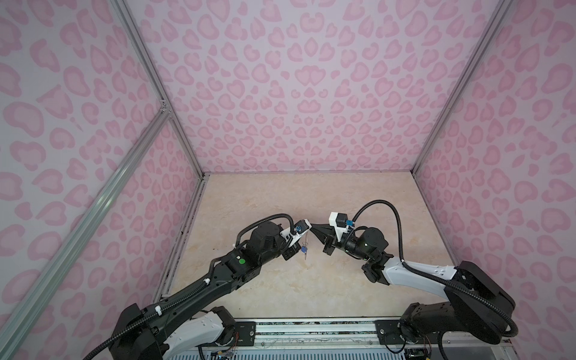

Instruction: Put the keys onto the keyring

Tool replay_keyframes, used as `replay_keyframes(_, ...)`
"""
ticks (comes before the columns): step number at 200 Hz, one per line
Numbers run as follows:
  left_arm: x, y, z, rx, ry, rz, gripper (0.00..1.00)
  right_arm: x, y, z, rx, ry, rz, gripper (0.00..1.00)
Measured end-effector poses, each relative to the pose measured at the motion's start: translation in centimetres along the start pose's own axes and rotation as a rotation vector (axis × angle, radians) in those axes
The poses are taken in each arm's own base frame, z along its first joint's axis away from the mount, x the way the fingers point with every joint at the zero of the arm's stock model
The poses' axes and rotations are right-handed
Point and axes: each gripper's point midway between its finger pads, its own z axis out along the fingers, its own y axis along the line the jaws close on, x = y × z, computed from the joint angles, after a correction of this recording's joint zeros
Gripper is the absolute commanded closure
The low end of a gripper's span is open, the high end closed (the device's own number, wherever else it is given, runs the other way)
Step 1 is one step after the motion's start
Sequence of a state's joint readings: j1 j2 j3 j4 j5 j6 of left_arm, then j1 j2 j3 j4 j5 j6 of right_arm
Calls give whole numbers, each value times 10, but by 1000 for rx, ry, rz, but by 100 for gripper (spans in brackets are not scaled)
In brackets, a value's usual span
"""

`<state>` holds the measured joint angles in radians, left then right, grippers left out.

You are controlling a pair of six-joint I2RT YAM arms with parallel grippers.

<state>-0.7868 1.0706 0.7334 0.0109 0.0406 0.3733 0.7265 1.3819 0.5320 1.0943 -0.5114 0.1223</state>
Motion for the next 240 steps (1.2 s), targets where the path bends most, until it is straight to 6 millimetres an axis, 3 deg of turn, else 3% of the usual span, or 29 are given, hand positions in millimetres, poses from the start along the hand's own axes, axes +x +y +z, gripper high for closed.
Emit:
replay_keyframes(19,-2,0,3,-10,2,8,94,-1,-3,0,19,-11,17,100)
replay_keyframes(57,-3,-1,1,-8,5,1,70,-9,-6,0,27,-54,14,100)
replay_keyframes(78,-10,1,-10,-21,-28,2,65,-14,-5,-2,7,-85,11,100)
replay_keyframes(140,-19,16,-48,-52,-93,12,65,-16,5,-6,-124,-117,19,100)
replay_keyframes(182,-37,18,-53,53,-122,33,70,-17,15,-5,-192,-114,4,100)
replay_keyframes(240,-47,-4,-47,248,-138,68,78,-18,21,-7,-224,-111,-15,100)
